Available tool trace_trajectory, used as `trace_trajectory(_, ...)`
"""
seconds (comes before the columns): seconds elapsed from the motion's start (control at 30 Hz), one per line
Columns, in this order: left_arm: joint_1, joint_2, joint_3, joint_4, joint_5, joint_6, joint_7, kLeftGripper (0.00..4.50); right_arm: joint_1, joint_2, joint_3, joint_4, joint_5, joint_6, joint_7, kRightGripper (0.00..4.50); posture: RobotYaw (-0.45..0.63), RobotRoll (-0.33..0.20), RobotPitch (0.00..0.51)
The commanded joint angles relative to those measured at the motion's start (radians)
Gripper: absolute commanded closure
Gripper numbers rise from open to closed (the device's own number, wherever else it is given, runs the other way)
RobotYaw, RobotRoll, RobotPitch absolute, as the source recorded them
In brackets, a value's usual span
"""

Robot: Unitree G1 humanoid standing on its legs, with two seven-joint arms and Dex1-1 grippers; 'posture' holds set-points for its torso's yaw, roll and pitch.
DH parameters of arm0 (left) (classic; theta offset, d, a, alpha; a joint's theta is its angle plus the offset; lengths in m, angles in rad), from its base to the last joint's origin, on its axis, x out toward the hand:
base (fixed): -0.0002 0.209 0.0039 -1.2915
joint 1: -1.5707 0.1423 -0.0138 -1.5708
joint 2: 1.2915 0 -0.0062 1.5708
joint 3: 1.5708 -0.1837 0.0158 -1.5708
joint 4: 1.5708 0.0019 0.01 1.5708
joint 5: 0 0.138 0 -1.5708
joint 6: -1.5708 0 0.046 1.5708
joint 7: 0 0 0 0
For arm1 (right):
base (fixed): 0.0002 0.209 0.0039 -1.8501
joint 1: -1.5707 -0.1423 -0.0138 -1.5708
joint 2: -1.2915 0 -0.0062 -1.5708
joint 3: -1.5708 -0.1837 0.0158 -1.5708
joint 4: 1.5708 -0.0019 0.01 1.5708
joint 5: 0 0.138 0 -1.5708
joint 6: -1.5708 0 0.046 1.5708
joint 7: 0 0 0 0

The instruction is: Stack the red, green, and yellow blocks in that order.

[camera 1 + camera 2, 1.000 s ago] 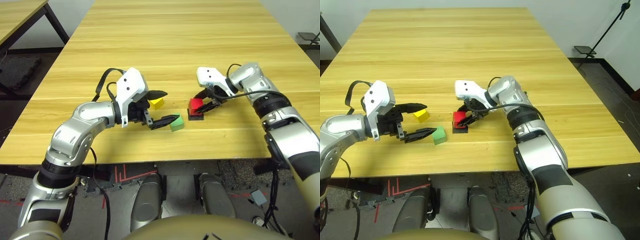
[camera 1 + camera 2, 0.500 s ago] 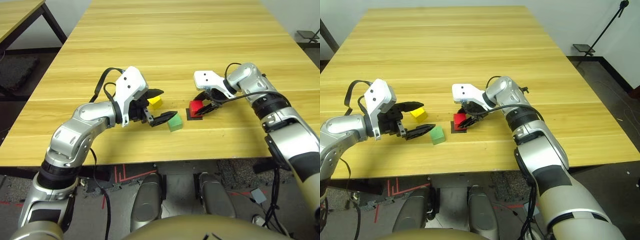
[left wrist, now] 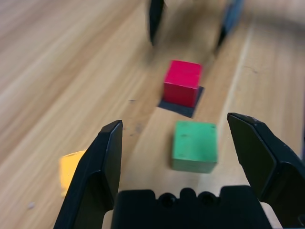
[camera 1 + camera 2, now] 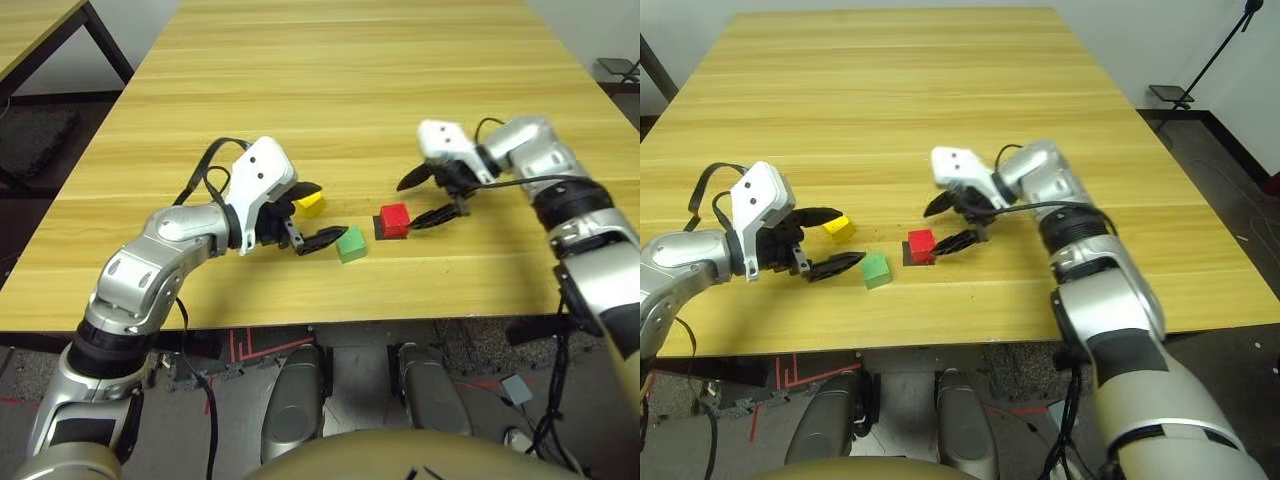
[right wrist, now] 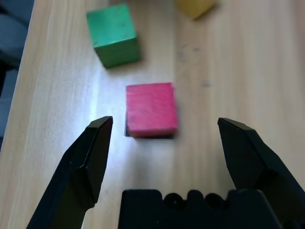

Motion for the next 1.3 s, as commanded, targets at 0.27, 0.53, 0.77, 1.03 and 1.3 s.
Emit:
trace_trajectory(0.27,0.011,-0.023,-0.121,0.089,0.058,-0.094,-0.081,0.00,0.109,-0.143,0.059,-0.337,0.276,0.190,0.007,0.05,0.35,-0.160,0.093)
trace_trajectory(0.53,-0.016,-0.034,-0.173,0.231,0.157,-0.230,-0.154,0.00,0.178,-0.156,-0.034,-0.488,0.272,0.299,0.004,0.05,0.29,-0.151,0.094)
trace_trajectory(0.77,-0.032,-0.078,-0.184,0.319,0.203,-0.289,-0.171,0.00,0.225,-0.170,-0.086,-0.570,0.271,0.351,0.004,0.05,0.26,-0.149,0.092)
trace_trajectory(1.03,-0.019,-0.148,-0.175,0.370,0.228,-0.286,-0.128,0.20,0.258,-0.176,-0.130,-0.607,0.269,0.388,-0.014,0.02,0.26,-0.148,0.094)
trace_trajectory(1.3,-0.013,-0.158,-0.158,0.340,0.246,-0.246,-0.079,2.44,0.260,-0.175,-0.144,-0.587,0.255,0.383,-0.031,0.00,0.27,-0.144,0.093)
